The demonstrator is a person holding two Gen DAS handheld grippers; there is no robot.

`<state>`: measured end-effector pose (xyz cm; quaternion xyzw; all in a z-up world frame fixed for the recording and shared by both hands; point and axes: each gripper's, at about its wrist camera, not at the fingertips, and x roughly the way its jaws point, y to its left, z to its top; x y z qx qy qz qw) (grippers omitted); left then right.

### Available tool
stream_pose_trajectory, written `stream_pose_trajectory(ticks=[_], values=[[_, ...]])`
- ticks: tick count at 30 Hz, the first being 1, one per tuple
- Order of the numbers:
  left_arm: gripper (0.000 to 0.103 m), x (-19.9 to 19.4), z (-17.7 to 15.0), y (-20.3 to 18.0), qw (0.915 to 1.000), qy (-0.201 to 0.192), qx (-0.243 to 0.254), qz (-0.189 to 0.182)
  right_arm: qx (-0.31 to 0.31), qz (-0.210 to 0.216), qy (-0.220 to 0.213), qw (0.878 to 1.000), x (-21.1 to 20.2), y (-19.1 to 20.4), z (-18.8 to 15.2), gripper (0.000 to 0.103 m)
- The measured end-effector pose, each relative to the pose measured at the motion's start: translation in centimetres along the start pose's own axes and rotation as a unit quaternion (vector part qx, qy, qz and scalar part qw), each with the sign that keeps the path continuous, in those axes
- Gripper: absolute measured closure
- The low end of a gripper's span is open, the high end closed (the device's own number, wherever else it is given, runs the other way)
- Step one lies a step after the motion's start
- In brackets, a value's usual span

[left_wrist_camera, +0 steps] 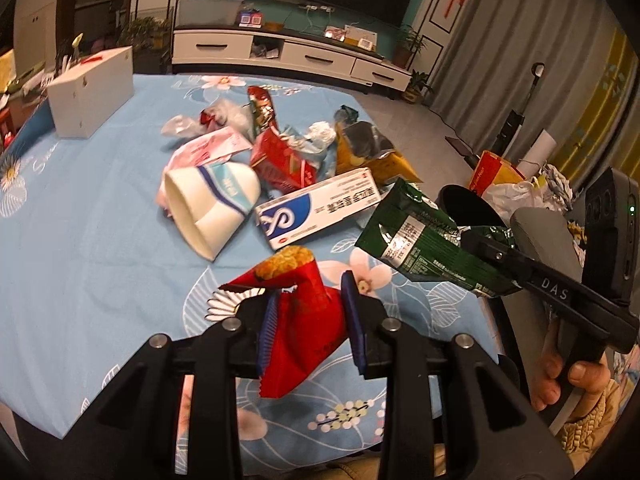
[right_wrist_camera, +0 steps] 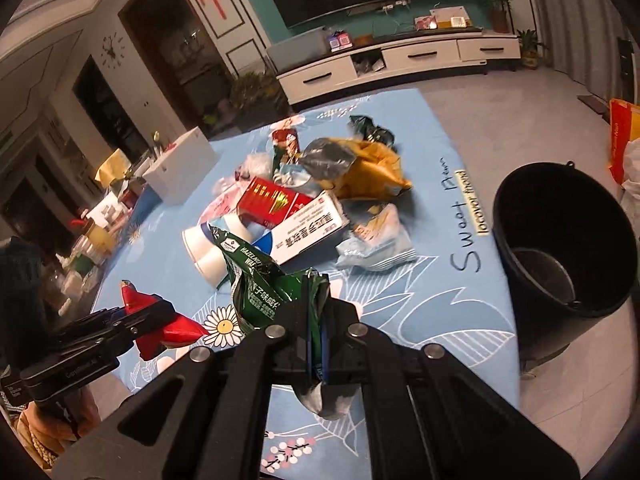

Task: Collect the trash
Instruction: 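Carry the red bag and green packet in both tools over the black bucket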

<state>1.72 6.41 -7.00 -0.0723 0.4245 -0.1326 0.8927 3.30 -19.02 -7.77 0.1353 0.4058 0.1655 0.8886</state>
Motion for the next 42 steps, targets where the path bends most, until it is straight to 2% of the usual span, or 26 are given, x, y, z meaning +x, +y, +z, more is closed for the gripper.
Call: stream_pose_trajectory(ticks=[16,31,42], values=[[0.069,2.1,2.5,-6.8,0.9969,0.0,0.078,-0.008,0.024,-0.061,-0.059,0.996,-3.7,-4.5,0.5,0.099],[0.069,4.4,3.5,-11.6,0.9909,0.011,0.132,-0.023,0.07,-0.086,-0.083,0.99,-5.1,-9.0,0.5,0.099],[0.069,6.3,4.6,-16.2,0.9836,0.011,0.174,-0.045,0.108,-0.114,-0.091,0.983,-5.6,-12.9,0.2,0.099]])
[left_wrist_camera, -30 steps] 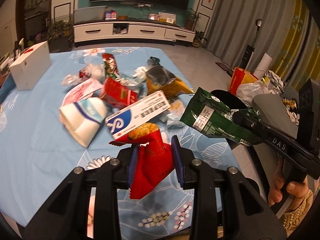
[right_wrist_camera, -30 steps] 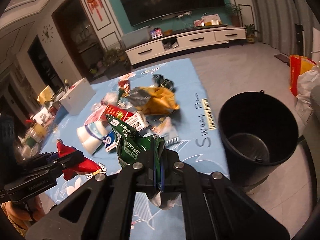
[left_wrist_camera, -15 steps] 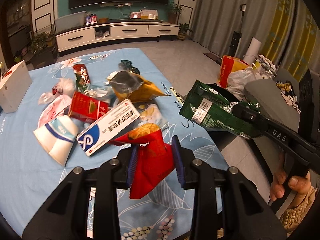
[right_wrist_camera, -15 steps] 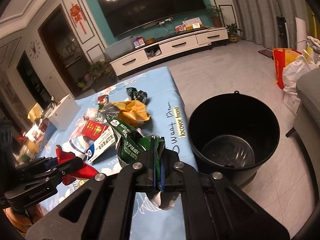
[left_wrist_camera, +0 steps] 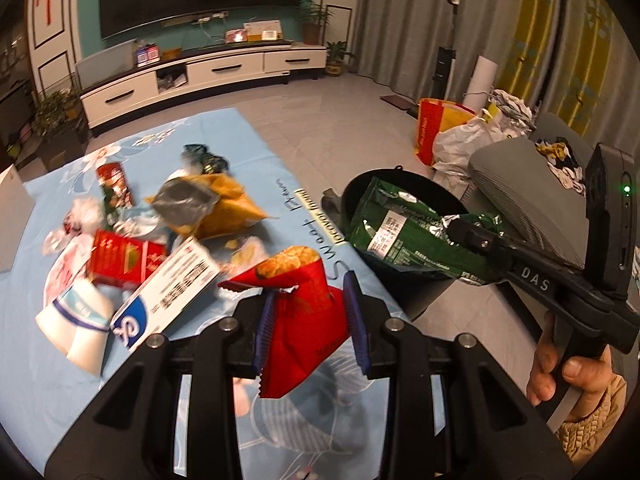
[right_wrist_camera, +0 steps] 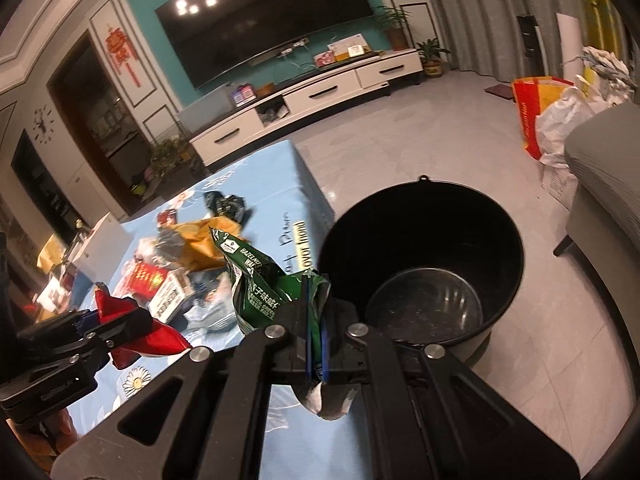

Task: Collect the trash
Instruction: 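Carry the red bag and green packet in both tools over the black bucket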

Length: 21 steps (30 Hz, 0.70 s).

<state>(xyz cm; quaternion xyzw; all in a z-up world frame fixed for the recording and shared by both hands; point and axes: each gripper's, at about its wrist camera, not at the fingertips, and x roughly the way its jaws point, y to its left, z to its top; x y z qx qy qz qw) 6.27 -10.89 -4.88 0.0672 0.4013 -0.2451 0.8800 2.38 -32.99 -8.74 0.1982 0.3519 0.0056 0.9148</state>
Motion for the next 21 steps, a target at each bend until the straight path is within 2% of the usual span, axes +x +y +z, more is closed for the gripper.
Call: stream_pose_trajectory(ticks=[5,9,16,21], values=[[0.069,1.6,1.7,-1.6,0.9995,-0.011,0.02,-0.021,0.016,-0.028,-0.003,0.999,0.2,-1.8,0.4,0.099],[0.069,3.6,3.7,-2.5,0.9986,-0.02,0.027,-0.041,0.021,-0.073,-0.005,0.997,0.9,-3.4,0.8,0.099],[0.069,8.8,6.4,-4.7,0.9971,-0.015,0.043,-0.061,0.023,-0.131,-0.013,0.991,2.2,-5.9,1.5,0.098],[0.069,12.8,7.1,-6.5,0.9958,0.01,0.051,-0.075,0.025,-0.16,-0.011,0.987,3.0,-7.3,1.6,0.098]])
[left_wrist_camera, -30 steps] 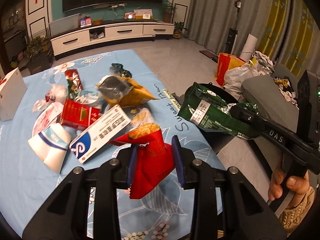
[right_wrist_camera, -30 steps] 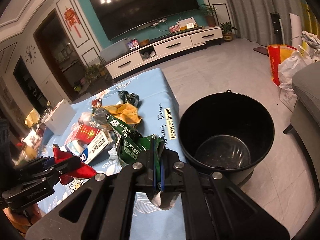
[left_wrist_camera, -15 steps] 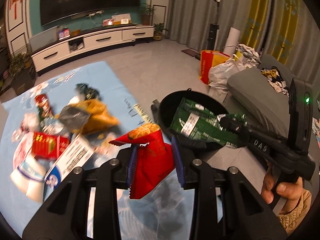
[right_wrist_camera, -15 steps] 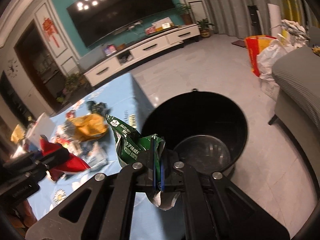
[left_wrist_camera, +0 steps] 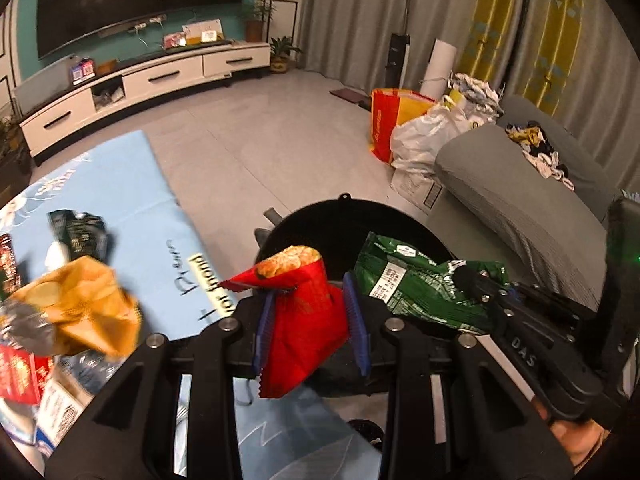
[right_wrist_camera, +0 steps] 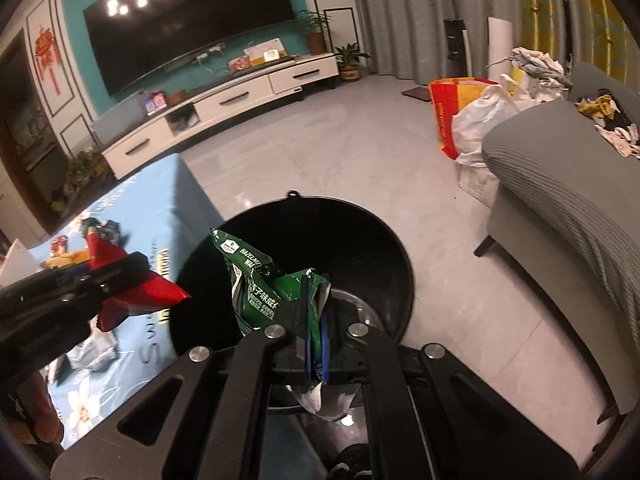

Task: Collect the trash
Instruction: 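Carry the red bag and green packet in both tools over the black bucket, then open both tools to drop the red bag and green packet into the bucket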

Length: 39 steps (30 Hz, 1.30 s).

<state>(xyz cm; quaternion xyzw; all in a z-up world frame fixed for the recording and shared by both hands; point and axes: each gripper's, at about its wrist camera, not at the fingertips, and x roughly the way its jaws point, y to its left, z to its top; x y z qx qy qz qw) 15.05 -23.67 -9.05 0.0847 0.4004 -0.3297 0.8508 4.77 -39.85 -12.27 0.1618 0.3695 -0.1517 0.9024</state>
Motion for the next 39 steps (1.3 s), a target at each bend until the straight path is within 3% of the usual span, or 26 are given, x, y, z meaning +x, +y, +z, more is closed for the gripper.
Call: stream_pose_trajectory(ticks=[12,15,19,22,24,26,35,39], values=[[0.062,4.6,0.4,-2.1,0.9994,0.026,0.021,-0.007,0.004,-0.03,0.009,0.999,2.2,-1.5,0.2,0.098],[0.051,5.1,0.3,-2.2,0.9993,0.03,0.022,-0.008,0.007,-0.029,0.012,0.999,2.5,-1.7,0.2,0.096],[0.047,5.3,0.2,-2.2,0.9993,0.029,0.026,-0.004,0.008,-0.032,0.015,0.999,2.7,-1.6,0.2,0.093],[0.041,5.1,0.2,-2.0,0.9994,0.026,0.023,-0.007,0.007,-0.032,0.017,0.999,2.8,-1.5,0.2,0.085],[0.033,4.9,0.2,-1.8,0.9994,0.024,0.02,-0.011,0.008,-0.033,0.016,0.999,2.6,-1.4,0.3,0.071],[0.032,4.6,0.1,-1.7,0.9995,0.022,0.018,-0.01,0.007,-0.039,0.011,0.999,2.4,-1.2,0.2,0.056],[0.027,1.8,-0.6,-1.2,0.9999,0.006,0.011,-0.01,0.005,-0.03,-0.005,1.0,0.5,-0.8,0.2,0.056],[0.018,-1.1,-2.7,-0.3,1.0,0.0,0.003,0.0,0.003,-0.007,-0.003,1.0,-0.7,-0.2,-0.4,0.048]])
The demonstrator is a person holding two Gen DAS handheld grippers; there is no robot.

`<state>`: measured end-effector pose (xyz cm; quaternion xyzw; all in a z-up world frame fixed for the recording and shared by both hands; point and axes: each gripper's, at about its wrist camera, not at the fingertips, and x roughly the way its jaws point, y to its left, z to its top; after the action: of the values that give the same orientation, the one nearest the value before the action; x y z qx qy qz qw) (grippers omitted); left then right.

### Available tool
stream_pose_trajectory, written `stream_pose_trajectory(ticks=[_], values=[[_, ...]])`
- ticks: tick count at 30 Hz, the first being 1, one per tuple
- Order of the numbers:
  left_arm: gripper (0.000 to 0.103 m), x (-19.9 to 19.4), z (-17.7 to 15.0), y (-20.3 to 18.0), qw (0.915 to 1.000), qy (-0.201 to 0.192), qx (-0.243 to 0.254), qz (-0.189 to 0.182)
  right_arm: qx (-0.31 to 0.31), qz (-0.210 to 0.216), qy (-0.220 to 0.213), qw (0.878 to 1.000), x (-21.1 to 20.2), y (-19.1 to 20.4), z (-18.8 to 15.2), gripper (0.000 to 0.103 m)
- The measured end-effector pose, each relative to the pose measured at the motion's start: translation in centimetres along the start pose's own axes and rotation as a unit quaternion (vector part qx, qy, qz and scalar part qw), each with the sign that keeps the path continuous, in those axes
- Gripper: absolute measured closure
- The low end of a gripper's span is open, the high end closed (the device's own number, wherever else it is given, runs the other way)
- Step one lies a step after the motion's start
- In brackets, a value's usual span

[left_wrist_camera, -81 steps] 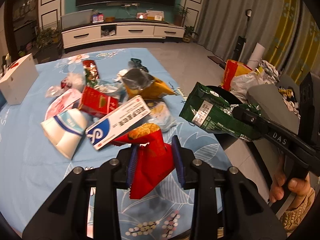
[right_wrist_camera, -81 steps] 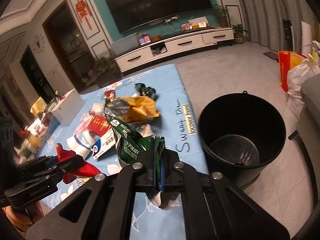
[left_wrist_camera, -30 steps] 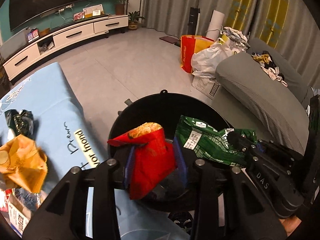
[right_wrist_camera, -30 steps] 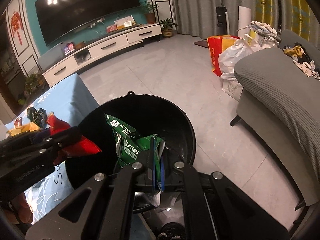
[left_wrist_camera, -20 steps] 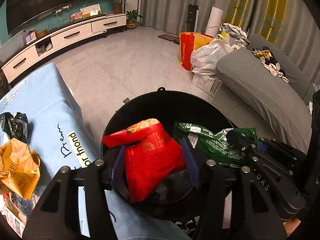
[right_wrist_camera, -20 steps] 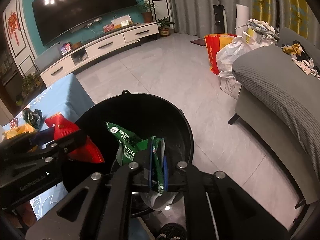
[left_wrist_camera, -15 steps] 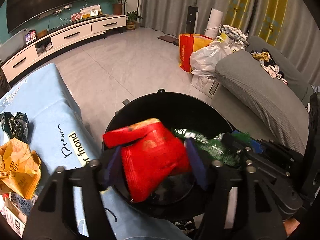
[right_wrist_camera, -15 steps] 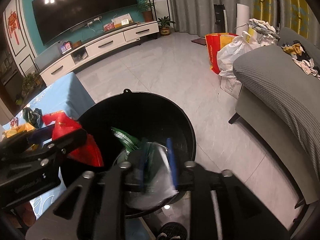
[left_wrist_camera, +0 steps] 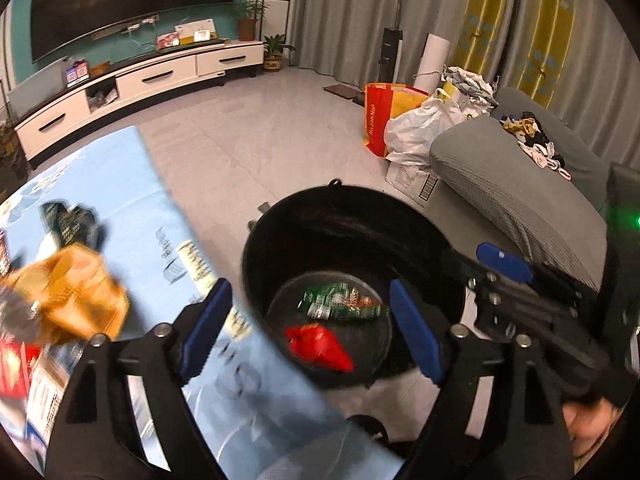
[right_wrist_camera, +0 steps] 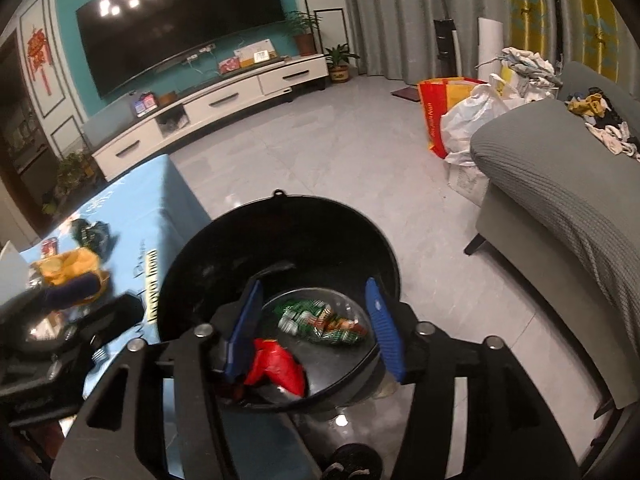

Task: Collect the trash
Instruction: 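Open both tools to drop the red bag and green packet into the bucket, then move both open tools back over the table toward the trash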

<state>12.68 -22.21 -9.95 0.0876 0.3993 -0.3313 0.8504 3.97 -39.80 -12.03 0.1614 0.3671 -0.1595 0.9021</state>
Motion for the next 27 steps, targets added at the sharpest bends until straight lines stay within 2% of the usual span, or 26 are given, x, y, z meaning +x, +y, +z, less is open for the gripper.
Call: stream_pose_trajectory(ticks=[5,11,20,22,27], values=[[0.016,-3.7,-4.1,1.9,0.9995,0.012,-0.014,0.025,-0.02,0.023,0.014,0.999,-1.5,1.9,-1.1,0.048],[0.015,-8.7,-8.8,5.7,0.9966,0.009,-0.062,0.055,-0.052,0.051,0.019,0.997,-3.7,4.9,-2.0,0.048],[0.012,-15.9,-15.5,11.5,0.98,-0.008,-0.155,0.125,-0.118,0.117,0.049,0.985,-5.8,10.9,-4.6,0.046],[0.012,-16.8,-17.0,12.5,0.9758,-0.007,-0.173,0.134,-0.135,0.143,0.066,0.978,-5.8,12.8,-5.7,0.046],[0.012,-18.0,-19.4,14.3,0.9693,-0.009,-0.202,0.14,-0.17,0.177,0.091,0.965,-5.4,16.4,-7.7,0.046]])
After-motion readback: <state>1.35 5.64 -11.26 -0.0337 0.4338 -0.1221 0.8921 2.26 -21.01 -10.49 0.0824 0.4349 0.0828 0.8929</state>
